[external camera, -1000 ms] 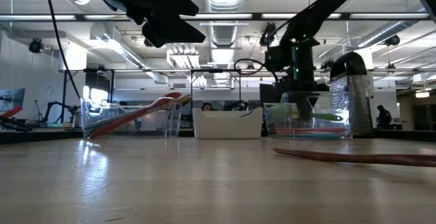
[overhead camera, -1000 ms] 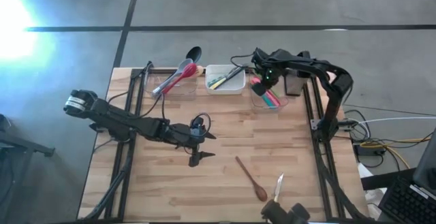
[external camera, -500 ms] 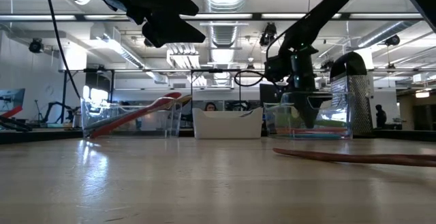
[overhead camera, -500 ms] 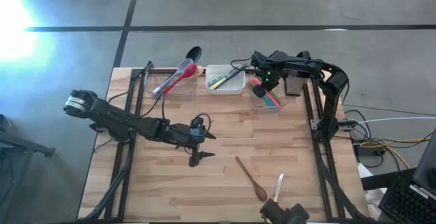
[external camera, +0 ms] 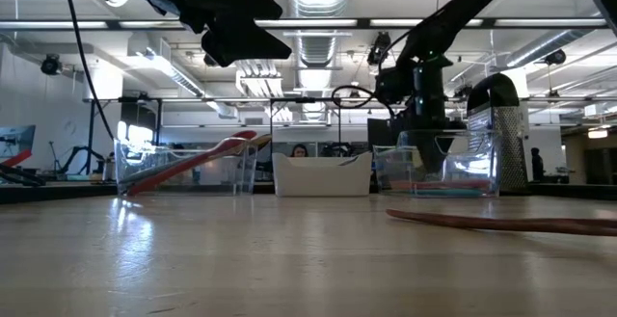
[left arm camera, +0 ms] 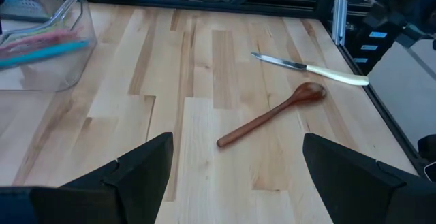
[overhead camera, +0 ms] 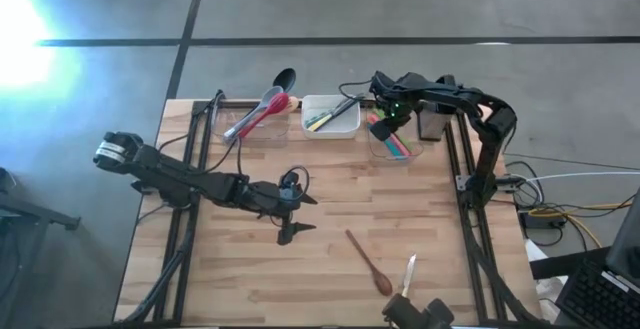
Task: Pick & Place Kitchen Items
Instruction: Put the green spatula into the right transparent bin, then put the yellow table knife into the white bin
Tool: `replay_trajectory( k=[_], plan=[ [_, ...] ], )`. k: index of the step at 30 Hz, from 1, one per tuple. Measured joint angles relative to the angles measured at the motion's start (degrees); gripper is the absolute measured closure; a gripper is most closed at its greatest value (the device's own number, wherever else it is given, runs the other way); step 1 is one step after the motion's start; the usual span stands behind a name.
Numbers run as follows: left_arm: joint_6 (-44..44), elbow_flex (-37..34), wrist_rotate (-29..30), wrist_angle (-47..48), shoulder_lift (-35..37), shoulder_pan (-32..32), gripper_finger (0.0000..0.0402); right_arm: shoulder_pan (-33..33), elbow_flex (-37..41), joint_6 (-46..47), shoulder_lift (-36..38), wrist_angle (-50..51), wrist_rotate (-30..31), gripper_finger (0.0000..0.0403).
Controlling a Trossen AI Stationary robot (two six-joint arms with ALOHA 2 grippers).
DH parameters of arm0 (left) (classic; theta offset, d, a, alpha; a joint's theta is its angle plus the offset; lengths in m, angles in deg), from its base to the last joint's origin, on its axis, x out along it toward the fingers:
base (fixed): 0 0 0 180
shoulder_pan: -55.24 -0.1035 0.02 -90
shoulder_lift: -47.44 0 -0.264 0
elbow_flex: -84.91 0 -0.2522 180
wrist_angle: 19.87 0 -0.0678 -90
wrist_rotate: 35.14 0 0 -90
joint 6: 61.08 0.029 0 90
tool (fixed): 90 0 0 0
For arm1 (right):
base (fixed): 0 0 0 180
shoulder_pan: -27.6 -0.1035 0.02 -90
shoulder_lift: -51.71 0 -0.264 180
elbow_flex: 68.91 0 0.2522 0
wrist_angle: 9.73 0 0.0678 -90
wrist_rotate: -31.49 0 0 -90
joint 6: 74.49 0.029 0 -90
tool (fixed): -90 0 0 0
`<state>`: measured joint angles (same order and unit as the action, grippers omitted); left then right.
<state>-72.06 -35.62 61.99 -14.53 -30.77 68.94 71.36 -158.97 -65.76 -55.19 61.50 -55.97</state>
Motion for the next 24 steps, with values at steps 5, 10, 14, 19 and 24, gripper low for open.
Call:
replay_trajectory(
  k=[5,10,14,19,24],
  plan=[
    [0.0,0.0,0.0,-0.1,0.0,0.0,0.0074,0.0,0.0,0.0,0.7,0.4,-0.2,0.0267],
    [0.0,0.0,0.0,-0.1,0.0,0.0,0.0074,-0.6,-0.3,-0.8,4.2,2.3,-2.8,0.0246],
    [0.0,0.0,0.0,-0.1,0.0,0.0,0.0074,-2.1,-0.3,-1.2,9.7,3.6,-3.0,0.0246],
    [0.0,0.0,0.0,-0.1,0.0,0.0,0.0074,-5.3,-0.3,1.6,17.9,6.9,-3.0,0.0260],
    [-0.1,0.0,0.0,-0.1,0.0,0.0,0.0074,-11.2,0.0,8.8,26.4,10.6,-3.0,0.0274]
  ],
)
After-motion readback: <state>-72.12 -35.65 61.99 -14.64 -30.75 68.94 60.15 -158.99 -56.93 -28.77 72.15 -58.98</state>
